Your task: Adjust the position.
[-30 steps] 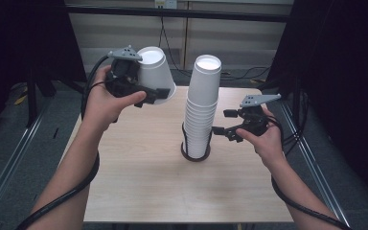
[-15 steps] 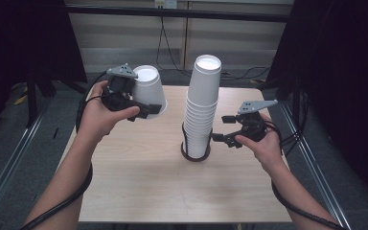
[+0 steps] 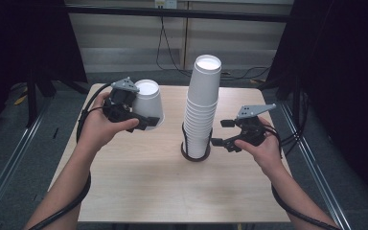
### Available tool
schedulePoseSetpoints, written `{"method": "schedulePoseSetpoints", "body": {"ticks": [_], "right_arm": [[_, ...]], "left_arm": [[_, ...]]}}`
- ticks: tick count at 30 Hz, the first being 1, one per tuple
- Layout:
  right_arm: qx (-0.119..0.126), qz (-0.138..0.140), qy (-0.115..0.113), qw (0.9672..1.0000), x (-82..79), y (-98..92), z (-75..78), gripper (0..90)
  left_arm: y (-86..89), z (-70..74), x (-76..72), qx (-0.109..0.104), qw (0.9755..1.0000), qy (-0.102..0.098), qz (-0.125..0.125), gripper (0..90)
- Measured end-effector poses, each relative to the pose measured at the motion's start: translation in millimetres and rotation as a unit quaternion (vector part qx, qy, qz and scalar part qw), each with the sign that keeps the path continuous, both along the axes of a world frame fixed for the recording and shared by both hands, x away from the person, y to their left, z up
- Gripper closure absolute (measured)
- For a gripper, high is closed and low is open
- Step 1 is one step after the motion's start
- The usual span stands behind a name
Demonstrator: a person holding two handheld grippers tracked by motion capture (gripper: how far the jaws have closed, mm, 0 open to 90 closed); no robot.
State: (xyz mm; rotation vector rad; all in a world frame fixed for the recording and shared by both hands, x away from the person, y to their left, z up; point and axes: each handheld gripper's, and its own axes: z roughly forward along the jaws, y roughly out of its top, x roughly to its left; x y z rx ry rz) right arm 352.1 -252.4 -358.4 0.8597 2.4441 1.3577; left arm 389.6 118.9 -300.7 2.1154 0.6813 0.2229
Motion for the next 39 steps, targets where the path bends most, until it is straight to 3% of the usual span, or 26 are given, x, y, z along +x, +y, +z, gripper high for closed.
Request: {"method": "schedulePoseSetpoints", "body": {"ticks": [11, 17, 28, 35, 38, 39], "right_arm": [[0.001, 0.011, 0.003, 0.9999, -6.1, -1.5, -4.0, 15.6], [-0.005, 0.019, 0.003, 0.9998, -8.8, -0.4, -6.9, 15.6], [-0.015, 0.033, 0.008, 0.9993, -12.1, 2.3, -9.9, 15.6], [-0.023, 0.047, 0.007, 0.9986, -16.0, 5.5, -11.6, 15.6], [-0.024, 0.051, 0.008, 0.9984, -17.2, 6.4, -11.9, 15.7], [-0.025, 0.053, 0.007, 0.9983, -17.6, 6.8, -12.5, 15.7]], "left_arm": [[0.8, -21.1, -8.5, 0.032, 0.9993, 0.013, -0.012, 16.2], [-2.3, -34.4, -15.6, 0.058, 0.9978, 0.021, -0.026, 16.2], [-6.2, -44.3, -22.2, 0.082, 0.9952, 0.026, -0.046, 16.2], [-14.9, -54.5, -25.1, 0.111, 0.9906, 0.037, -0.070, 16.2], [-19.1, -57.8, -27.4, 0.112, 0.9901, 0.045, -0.073, 16.2], [-20.9, -59.1, -28.0, 0.119, 0.9887, 0.044, -0.080, 16.2]]}}
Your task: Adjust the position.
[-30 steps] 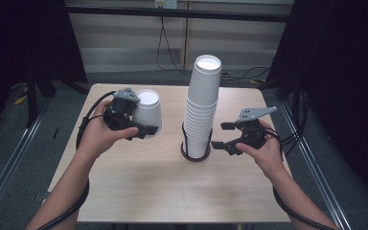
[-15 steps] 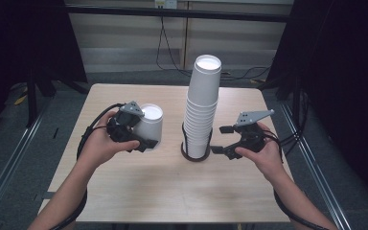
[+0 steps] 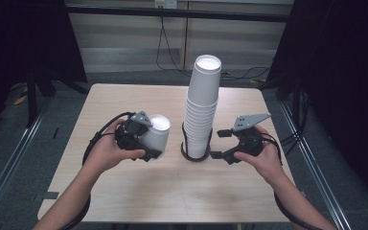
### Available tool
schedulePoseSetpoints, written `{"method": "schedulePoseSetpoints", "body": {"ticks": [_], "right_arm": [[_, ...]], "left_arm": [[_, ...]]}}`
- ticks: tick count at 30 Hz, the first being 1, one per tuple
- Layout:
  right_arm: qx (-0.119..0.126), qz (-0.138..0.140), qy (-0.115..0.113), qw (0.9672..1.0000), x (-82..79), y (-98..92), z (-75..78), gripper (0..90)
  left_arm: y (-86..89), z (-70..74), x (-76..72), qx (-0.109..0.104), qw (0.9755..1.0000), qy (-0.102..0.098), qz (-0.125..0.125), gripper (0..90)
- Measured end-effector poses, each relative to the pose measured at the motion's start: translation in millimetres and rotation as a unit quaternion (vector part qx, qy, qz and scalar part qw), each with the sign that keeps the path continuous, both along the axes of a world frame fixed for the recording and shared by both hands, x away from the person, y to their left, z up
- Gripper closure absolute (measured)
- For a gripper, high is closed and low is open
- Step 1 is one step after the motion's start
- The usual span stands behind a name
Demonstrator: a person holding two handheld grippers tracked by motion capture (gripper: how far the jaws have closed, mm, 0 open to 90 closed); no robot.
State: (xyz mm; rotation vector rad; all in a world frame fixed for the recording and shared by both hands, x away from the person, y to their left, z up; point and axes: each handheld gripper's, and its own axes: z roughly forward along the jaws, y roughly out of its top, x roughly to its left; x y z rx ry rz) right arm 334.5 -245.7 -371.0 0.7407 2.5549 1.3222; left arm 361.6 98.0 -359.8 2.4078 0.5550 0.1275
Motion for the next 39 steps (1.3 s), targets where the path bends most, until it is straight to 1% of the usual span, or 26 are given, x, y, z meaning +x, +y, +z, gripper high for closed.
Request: {"method": "schedulePoseSetpoints", "body": {"ticks": [1, 2, 4, 5, 7, 9, 10, 15, 16, 19, 20, 21, 22, 25, 26, 27, 28, 29, 30, 31, 32, 35, 36, 37, 38, 39], "right_arm": [[-0.001, 0.003, 0.003, 1.0000, -0.6, 0.2, -0.8, 15.7], [-0.003, 0.006, 0.006, 1.0000, -1.1, 0.4, -2.4, 15.7], [-0.006, 0.009, 0.006, 0.9999, -1.8, 0.6, -4.1, 15.7], [-0.006, 0.009, 0.006, 0.9999, -1.8, 0.6, -4.1, 15.7], [-0.011, 0.013, 0.008, 0.9998, -2.4, 1.0, -5.4, 15.7], [-0.011, 0.018, 0.008, 0.9997, -2.7, 1.5, -6.4, 15.7], [-0.014, 0.018, 0.010, 0.9997, -3.1, 1.7, -6.5, 15.7], [-0.017, 0.026, 0.012, 0.9995, -4.1, 3.6, -7.7, 15.4], [-0.017, 0.028, 0.016, 0.9993, -4.9, 4.7, -8.7, 15.4], [-0.019, 0.033, 0.017, 0.9991, -5.1, 5.7, -9.9, 15.4], [-0.022, 0.038, 0.019, 0.9989, -4.9, 6.9, -11.5, 15.4], [-0.022, 0.038, 0.019, 0.9989, -4.9, 6.9, -11.5, 15.4], [-0.029, 0.039, 0.021, 0.9986, -5.0, 8.1, -12.5, 15.4], [-0.031, 0.045, 0.024, 0.9982, -5.3, 9.1, -13.0, 15.6], [-0.035, 0.050, 0.023, 0.9979, -5.6, 10.3, -13.0, 15.8], [-0.035, 0.050, 0.023, 0.9979, -5.6, 10.3, -13.0, 15.8], [-0.041, 0.056, 0.025, 0.9973, -5.8, 11.8, -12.6, 15.9], [-0.041, 0.056, 0.025, 0.9973, -5.8, 11.8, -12.6, 15.9], [-0.046, 0.063, 0.029, 0.9965, -6.2, 13.6, -11.9, 16.3], [-0.046, 0.063, 0.029, 0.9965, -6.2, 13.6, -11.9, 16.3], [-0.055, 0.068, 0.027, 0.9958, -6.5, 15.6, -11.0, 16.3], [-0.055, 0.072, 0.030, 0.9955, -6.8, 17.2, -10.4, 16.3], [-0.058, 0.074, 0.031, 0.9951, -6.9, 17.9, -10.0, 16.3], [-0.060, 0.076, 0.032, 0.9947, -7.1, 19.0, -9.7, 16.3], [-0.063, 0.082, 0.034, 0.9941, -7.3, 20.6, -9.3, 16.3], [-0.063, 0.082, 0.034, 0.9941, -7.3, 20.6, -9.3, 16.3]], "left_arm": [[-2.3, -1.7, -1.8, -0.003, 1.0000, 0.004, 0.003, 16.2], [-4.2, -3.0, -2.4, 0.005, 1.0000, 0.005, -0.005, 16.2], [-7.2, -4.9, -3.5, 0.012, 0.9998, 0.005, -0.013, 16.2], [-7.2, -4.9, -3.5, 0.012, 0.9998, 0.005, -0.013, 16.2], [-9.9, -5.9, -4.6, 0.022, 0.9995, 0.008, -0.021, 16.2], [-13.2, -8.0, -6.5, 0.023, 0.9995, 0.010, -0.021, 16.2], [-15.5, -10.1, -6.7, 0.028, 0.9993, 0.009, -0.024, 16.2], [-20.1, -14.9, -8.6, 0.034, 0.9988, 0.015, -0.031, 16.3], [-22.2, -16.6, -9.8, 0.043, 0.9984, 0.015, -0.035, 16.4], [-24.1, -18.3, -10.7, 0.044, 0.9982, 0.017, -0.038, 16.5], [-26.6, -19.6, -11.8, 0.049, 0.9978, 0.018, -0.041, 16.5], [-26.6, -19.6, -11.8, 0.049, 0.9978, 0.018, -0.041, 16.5], [-28.6, -20.6, -12.5, 0.054, 0.9974, 0.019, -0.045, 16.5], [-30.5, -21.9, -13.1, 0.058, 0.9970, 0.018, -0.048, 16.5], [-32.1, -23.3, -14.2, 0.058, 0.9968, 0.024, -0.049, 16.6], [-32.1, -23.3, -14.2, 0.058, 0.9968, 0.024, -0.049, 16.6], [-34.5, -25.3, -14.8, 0.067, 0.9959, 0.026, -0.055, 16.6], [-34.5, -25.3, -14.8, 0.067, 0.9959, 0.026, -0.055, 16.6], [-36.9, -27.1, -16.2, 0.075, 0.9952, 0.025, -0.058, 16.7], [-36.9, -27.1, -16.2, 0.075, 0.9952, 0.025, -0.058, 16.6], [-39.5, -28.5, -17.3, 0.073, 0.9951, 0.030, -0.060, 16.7], [-41.7, -29.2, -17.9, 0.075, 0.9948, 0.029, -0.063, 16.8], [-43.4, -29.5, -18.4, 0.081, 0.9939, 0.029, -0.069, 16.8], [-44.5, -29.9, -19.1, 0.080, 0.9940, 0.030, -0.069, 16.9], [-46.9, -30.2, -20.2, 0.086, 0.9931, 0.029, -0.075, 16.9], [-46.9, -30.2, -20.2, 0.086, 0.9931, 0.029, -0.075, 16.9]]}}
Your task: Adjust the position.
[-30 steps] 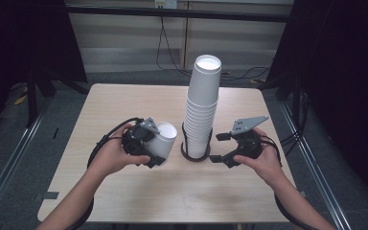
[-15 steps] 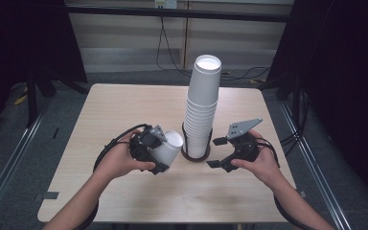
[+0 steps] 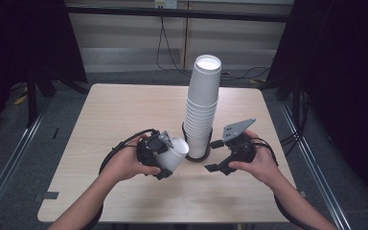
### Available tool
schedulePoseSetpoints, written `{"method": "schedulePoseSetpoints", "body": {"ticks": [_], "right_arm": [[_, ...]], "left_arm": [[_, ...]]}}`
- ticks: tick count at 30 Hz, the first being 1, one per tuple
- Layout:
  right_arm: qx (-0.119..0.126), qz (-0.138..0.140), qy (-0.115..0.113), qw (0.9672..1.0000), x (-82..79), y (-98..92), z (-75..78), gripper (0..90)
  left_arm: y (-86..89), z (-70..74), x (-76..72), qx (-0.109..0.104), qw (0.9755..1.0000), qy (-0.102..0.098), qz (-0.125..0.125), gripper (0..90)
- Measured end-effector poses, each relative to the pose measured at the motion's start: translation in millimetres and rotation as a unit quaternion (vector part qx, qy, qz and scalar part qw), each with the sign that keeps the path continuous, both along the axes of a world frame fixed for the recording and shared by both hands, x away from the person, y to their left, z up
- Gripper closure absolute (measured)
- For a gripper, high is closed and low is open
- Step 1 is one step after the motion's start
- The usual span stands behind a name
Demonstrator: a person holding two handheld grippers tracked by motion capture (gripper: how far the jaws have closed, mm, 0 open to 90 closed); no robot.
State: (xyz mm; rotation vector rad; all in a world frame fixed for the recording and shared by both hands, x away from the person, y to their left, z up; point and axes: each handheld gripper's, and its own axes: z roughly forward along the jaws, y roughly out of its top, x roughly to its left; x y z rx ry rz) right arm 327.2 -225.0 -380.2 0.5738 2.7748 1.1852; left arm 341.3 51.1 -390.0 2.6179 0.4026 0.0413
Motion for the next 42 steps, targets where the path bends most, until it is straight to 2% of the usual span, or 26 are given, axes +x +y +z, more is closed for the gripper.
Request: {"method": "schedulePoseSetpoints", "body": {"ticks": [3, 11, 13, 19, 21, 23, 25, 33, 37, 40, 42], "right_arm": [[-0.008, 0.013, 0.003, 0.9999, -1.1, 4.1, 1.8, 16.5], [-0.022, 0.033, 0.014, 0.9991, -2.1, 10.5, 5.4, 17.5], [-0.033, 0.041, 0.017, 0.9985, -1.4, 13.6, 7.8, 17.5], [-0.045, 0.050, 0.020, 0.9975, -0.9, 18.5, 11.1, 17.8], [-0.051, 0.062, 0.023, 0.9966, -0.6, 21.8, 11.8, 18.0], [-0.056, 0.060, 0.028, 0.9963, -1.2, 22.5, 12.8, 18.1], [-0.058, 0.070, 0.026, 0.9955, -0.6, 25.2, 13.8, 18.3], [-0.062, 0.079, 0.026, 0.9946, -1.4, 31.1, 19.4, 18.4], [-0.061, 0.086, 0.027, 0.9940, -1.0, 33.7, 20.0, 18.5], [-0.068, 0.092, 0.030, 0.9930, -0.8, 37.9, 20.2, 18.5], [-0.073, 0.095, 0.031, 0.9923, -0.5, 40.4, 20.3, 18.5]], "left_arm": [[-4.9, -1.5, -2.3, 0.009, 0.9999, 0.000, -0.007, 16.9], [-11.0, -1.5, -3.7, 0.015, 0.9998, 0.003, -0.014, 17.0], [-13.5, -2.6, -4.7, 0.014, 0.9998, 0.004, -0.014, 16.9], [-17.6, -3.0, -5.8, 0.018, 0.9995, 0.006, -0.024, 16.9], [-19.7, -3.2, -6.7, 0.015, 0.9996, 0.006, -0.022, 17.0], [-20.3, -2.9, -7.1, 0.012, 0.9997, 0.007, -0.021, 16.9], [-20.9, -2.6, -6.7, 0.013, 0.9996, 0.006, -0.025, 16.9], [-27.0, -6.5, -9.6, 0.028, 0.9988, 0.006, -0.040, 16.9], [-29.4, -6.3, -11.0, 0.024, 0.9990, 0.007, -0.038, 16.9], [-31.2, -5.5, -11.2, 0.027, 0.9985, 0.003, -0.046, 16.9], [-32.3, -5.7, -11.8, 0.020, 0.9987, 0.003, -0.047, 16.9]]}}
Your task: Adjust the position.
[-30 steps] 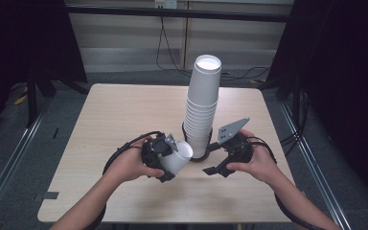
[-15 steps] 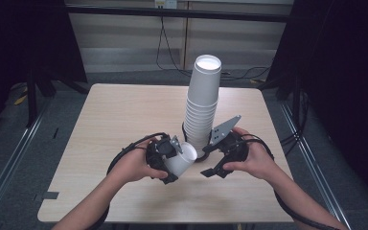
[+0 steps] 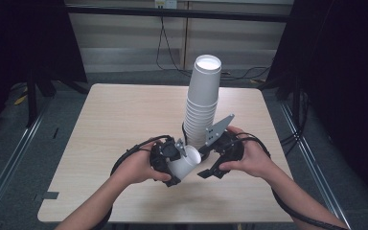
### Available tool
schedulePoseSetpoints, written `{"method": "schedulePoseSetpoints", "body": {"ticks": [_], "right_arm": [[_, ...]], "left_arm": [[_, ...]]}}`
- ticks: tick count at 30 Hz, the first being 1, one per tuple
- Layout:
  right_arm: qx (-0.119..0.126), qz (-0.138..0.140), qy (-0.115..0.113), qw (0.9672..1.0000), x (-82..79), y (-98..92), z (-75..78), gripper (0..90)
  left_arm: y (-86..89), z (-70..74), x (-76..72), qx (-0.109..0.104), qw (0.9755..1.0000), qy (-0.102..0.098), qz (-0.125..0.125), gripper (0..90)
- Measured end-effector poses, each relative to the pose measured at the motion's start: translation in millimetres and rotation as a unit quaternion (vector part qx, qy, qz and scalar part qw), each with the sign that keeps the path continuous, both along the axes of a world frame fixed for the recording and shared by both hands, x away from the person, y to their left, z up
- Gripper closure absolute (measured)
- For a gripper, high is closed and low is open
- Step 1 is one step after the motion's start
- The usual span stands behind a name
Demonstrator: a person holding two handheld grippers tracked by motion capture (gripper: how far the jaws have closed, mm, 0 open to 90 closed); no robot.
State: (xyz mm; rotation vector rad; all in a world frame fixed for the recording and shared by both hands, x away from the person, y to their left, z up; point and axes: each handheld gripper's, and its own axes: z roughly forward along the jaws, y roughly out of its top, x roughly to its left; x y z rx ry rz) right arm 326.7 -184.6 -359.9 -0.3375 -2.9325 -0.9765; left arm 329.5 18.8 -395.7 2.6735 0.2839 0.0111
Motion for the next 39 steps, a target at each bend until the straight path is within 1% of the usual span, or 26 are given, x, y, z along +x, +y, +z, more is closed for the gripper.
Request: {"method": "schedulePoseSetpoints", "body": {"ticks": [1, 2, 3, 4, 5, 8, 9, 12, 15, 16, 18, 20, 21, 22, 23, 26, 27, 29, 33, 34, 35, 36, 37, 39], "right_arm": [[-0.002, 0.005, 0.004, 1.0000, 0.5, 3.0, 0.0, 18.6], [-0.002, 0.005, 0.004, 1.0000, 0.5, 3.0, 0.0, 18.6], [-0.010, 0.007, 0.008, 0.9999, 1.1, 5.8, 0.1, 18.9], [-0.013, 0.007, 0.010, 0.9998, 1.3, 7.4, 0.4, 19.2], [-0.015, 0.013, 0.006, 0.9998, 2.4, 8.6, 0.3, 19.3], [-0.020, 0.015, 0.008, 0.9997, 2.9, 11.6, 1.2, 19.6], [-0.024, 0.017, 0.010, 0.9995, 3.0, 12.8, 1.4, 19.7], [-0.030, 0.022, 0.011, 0.9992, 4.7, 15.9, 0.5, 19.9], [-0.032, 0.022, 0.015, 0.9991, 5.6, 18.9, -0.9, 19.9], [-0.028, 0.025, 0.014, 0.9992, 5.9, 20.1, -1.4, 19.9], [-0.025, 0.025, 0.018, 0.9992, 6.3, 21.8, -2.2, 20.1], [-0.029, 0.024, 0.019, 0.9991, 5.8, 23.0, -2.4, 20.4], [-0.030, 0.027, 0.019, 0.9990, 5.7, 24.0, -2.9, 21.2], [-0.032, 0.027, 0.024, 0.9988, 4.8, 24.7, -2.9, 22.5], [-0.026, 0.030, 0.026, 0.9989, 4.9, 25.3, -3.5, 22.8], [-0.026, 0.029, 0.028, 0.9988, 5.2, 25.3, -3.8, 23.0], [-0.024, 0.027, 0.029, 0.9989, 5.3, 25.0, -3.7, 23.0], [-0.013, 0.026, 0.031, 0.9991, 6.0, 23.5, -3.9, 22.9], [-0.012, 0.020, 0.037, 0.9991, 6.3, 22.4, -4.8, 22.7], [-0.006, 0.017, 0.035, 0.9992, 6.7, 22.4, -5.1, 22.8], [-0.007, 0.013, 0.034, 0.9993, 6.8, 22.2, -4.5, 22.6], [0.002, 0.012, 0.035, 0.9993, 7.7, 21.9, -4.2, 23.3], [0.003, 0.013, 0.035, 0.9993, 7.4, 21.9, -4.3, 23.5], [0.000, 0.017, 0.034, 0.9993, 7.3, 21.7, -4.4, 23.7]], "left_arm": [[-1.4, 0.0, -0.5, 0.003, 1.0000, 0.004, -0.007, 16.9], [-1.4, 0.0, -0.5, 0.003, 1.0000, 0.004, -0.007, 16.9], [-3.1, -0.9, -1.9, 0.003, 1.0000, 0.002, -0.007, 16.9], [-3.5, -0.4, -1.9, 0.005, 0.9999, 0.002, -0.012, 16.9], [-4.0, -0.4, -2.0, 0.003, 0.9999, -0.001, -0.014, 16.9], [-4.8, 0.7, -3.0, 0.003, 0.9999, 0.001, -0.017, 16.9], [-5.8, 1.1, -4.0, 0.005, 0.9998, -0.008, -0.017, 16.9], [-7.0, 1.7, -5.3, 0.002, 0.9998, -0.001, -0.022, 16.9], [-9.4, 1.8, -8.0, 0.000, 0.9997, -0.004, -0.024, 16.9], [-10.2, 1.9, -8.3, 0.002, 0.9995, -0.005, -0.031, 16.9], [-12.1, 2.5, -9.3, 0.001, 0.9993, -0.008, -0.035, 16.9], [-12.7, 2.6, -9.8, 0.001, 0.9994, -0.008, -0.034, 16.9], [-13.6, 2.8, -10.5, -0.002, 0.9994, -0.005, -0.035, 16.9], [-14.2, 2.9, -10.5, -0.002, 0.9993, -0.007, -0.037, 16.9], [-14.8, 3.1, -10.2, 0.003, 0.9991, -0.007, -0.043, 16.9], [-15.9, 1.7, -10.5, -0.002, 0.9991, -0.011, -0.040, 16.9], [-16.1, 2.4, -10.2, -0.001, 0.9991, -0.007, -0.041, 16.9], [-16.3, 2.0, -10.0, -0.005, 0.9992, -0.006, -0.040, 17.1], [-16.5, 1.7, -9.5, -0.004, 0.9992, -0.010, -0.039, 17.4], [-16.3, 2.1, -8.8, -0.004, 0.9991, -0.007, -0.041, 17.5], [-16.5, 2.1, -8.6, -0.006, 0.9991, -0.010, -0.042, 17.5], [-16.8, 2.4, -8.8, -0.006, 0.9991, -0.011, -0.041, 17.6], [-17.2, 2.7, -9.3, -0.004, 0.9989, -0.014, -0.044, 17.6], [-17.3, 2.6, -9.5, -0.005, 0.9990, -0.016, -0.043, 17.6]]}}
